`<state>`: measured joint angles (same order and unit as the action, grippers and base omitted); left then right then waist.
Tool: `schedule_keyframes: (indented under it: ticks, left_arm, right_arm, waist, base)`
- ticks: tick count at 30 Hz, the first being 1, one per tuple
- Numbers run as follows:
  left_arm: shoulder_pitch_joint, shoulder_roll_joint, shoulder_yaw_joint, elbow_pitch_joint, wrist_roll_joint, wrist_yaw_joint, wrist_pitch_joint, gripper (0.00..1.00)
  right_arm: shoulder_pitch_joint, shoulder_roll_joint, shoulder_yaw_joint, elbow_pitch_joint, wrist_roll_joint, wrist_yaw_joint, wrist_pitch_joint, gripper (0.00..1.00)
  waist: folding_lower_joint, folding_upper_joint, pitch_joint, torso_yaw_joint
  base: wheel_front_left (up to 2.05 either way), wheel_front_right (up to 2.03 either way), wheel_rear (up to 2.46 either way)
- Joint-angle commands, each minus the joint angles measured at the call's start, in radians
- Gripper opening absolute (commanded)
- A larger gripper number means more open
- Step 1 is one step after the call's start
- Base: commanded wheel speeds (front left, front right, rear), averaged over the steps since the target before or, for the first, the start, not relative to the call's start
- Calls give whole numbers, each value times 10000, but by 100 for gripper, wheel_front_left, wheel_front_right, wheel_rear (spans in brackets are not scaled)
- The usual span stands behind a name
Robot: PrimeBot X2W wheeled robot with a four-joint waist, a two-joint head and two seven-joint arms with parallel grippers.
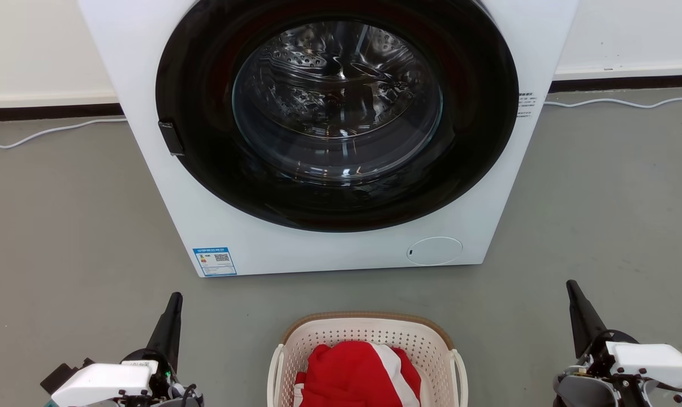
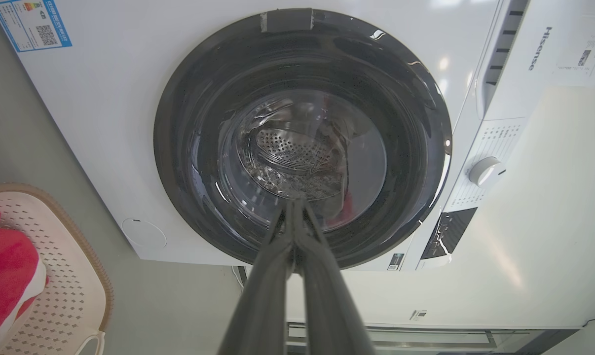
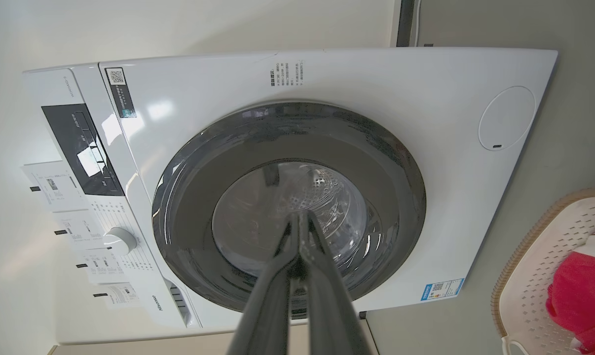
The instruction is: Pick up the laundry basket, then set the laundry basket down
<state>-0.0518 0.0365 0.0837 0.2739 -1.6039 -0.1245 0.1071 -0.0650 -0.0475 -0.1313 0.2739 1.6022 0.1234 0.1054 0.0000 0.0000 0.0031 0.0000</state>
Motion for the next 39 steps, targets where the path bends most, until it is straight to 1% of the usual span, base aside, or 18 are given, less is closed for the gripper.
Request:
schedule_keyframes:
  ticks: [1, 39]
  left_arm:
    - [-561, 137, 297, -290, -51, -62, 58, 0]
    - [-561, 137, 297, -290, -51, -62, 58, 0]
  right_arm:
    - [-429, -27, 178, -292, 67, 73, 76, 0]
    - [-429, -27, 178, -292, 67, 73, 76, 0]
  waist:
    - [0, 0, 0, 0]
    - [0, 0, 0, 0]
  base:
    - [0, 0, 0]
    - [0, 0, 0]
